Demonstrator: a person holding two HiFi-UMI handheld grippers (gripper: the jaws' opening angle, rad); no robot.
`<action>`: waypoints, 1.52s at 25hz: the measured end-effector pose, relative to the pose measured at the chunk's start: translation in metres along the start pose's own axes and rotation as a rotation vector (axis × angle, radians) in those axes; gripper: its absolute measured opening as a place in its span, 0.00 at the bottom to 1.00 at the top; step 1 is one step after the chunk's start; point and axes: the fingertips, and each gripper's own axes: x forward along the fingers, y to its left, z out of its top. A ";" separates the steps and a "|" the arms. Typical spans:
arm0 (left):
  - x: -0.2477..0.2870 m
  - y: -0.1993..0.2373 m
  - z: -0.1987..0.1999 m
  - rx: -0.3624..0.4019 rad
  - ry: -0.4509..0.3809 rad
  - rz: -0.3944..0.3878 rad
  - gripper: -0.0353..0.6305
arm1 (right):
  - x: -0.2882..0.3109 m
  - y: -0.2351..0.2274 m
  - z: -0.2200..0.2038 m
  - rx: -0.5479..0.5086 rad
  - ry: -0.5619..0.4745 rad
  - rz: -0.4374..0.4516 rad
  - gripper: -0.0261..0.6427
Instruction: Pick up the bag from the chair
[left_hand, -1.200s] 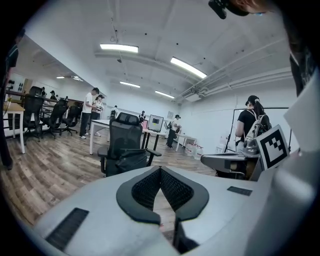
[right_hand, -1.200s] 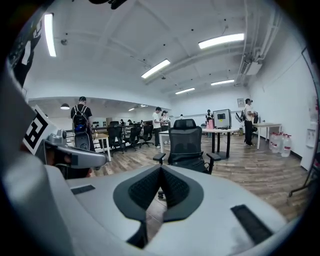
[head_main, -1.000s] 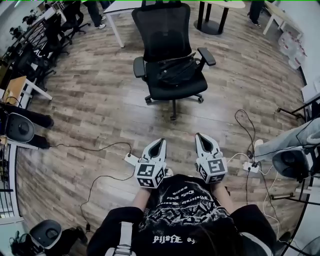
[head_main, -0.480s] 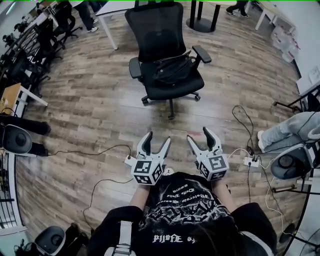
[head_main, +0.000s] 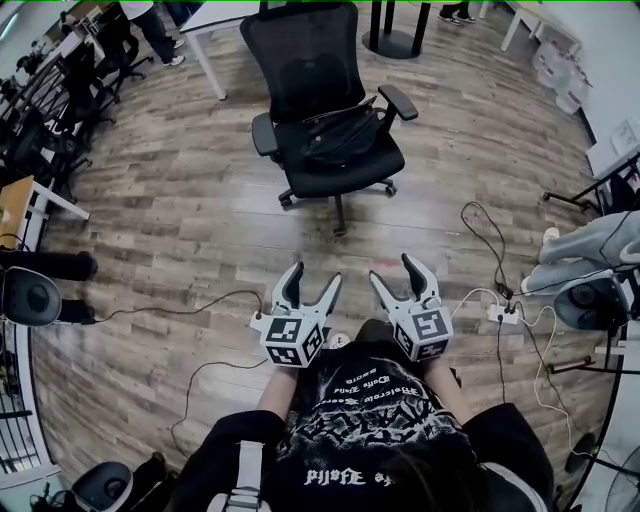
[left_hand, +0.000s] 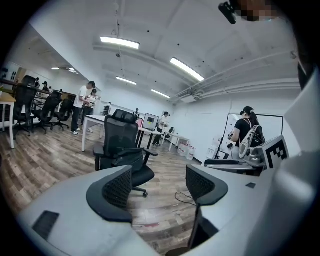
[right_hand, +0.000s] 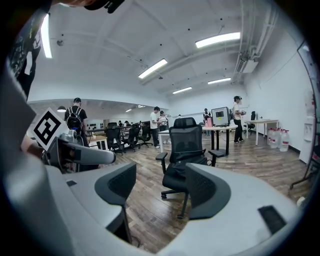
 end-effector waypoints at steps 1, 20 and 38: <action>0.002 0.000 -0.001 -0.002 0.004 -0.006 0.57 | 0.000 -0.001 -0.001 0.001 0.003 -0.005 0.52; 0.113 0.023 0.021 -0.012 0.036 0.041 0.57 | 0.099 -0.093 0.023 0.043 0.005 0.040 0.52; 0.304 0.014 0.072 -0.020 0.068 0.117 0.57 | 0.214 -0.255 0.077 0.036 0.023 0.131 0.52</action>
